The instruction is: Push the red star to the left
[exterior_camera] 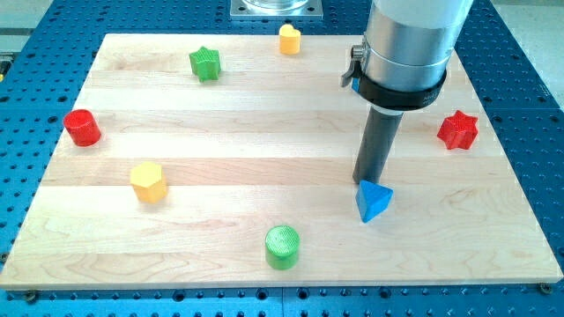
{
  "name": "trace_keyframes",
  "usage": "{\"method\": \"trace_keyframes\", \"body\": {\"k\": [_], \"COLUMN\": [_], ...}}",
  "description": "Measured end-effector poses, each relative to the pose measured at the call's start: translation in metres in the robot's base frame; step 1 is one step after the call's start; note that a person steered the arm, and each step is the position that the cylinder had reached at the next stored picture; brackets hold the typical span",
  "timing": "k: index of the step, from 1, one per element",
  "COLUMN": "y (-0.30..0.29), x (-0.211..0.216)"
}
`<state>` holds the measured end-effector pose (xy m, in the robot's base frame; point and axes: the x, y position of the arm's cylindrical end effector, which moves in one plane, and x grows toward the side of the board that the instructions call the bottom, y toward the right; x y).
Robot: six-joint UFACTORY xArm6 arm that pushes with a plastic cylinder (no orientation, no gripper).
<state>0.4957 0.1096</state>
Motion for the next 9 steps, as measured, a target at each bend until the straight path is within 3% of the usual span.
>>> {"method": "trace_keyframes", "body": {"k": [3, 4, 5, 6, 7, 8, 9], "y": [0.0, -0.004, -0.017, 0.047, 0.141, 0.214, 0.137], "x": [0.003, -0.015, -0.068, -0.121, -0.123, -0.094, -0.047]}}
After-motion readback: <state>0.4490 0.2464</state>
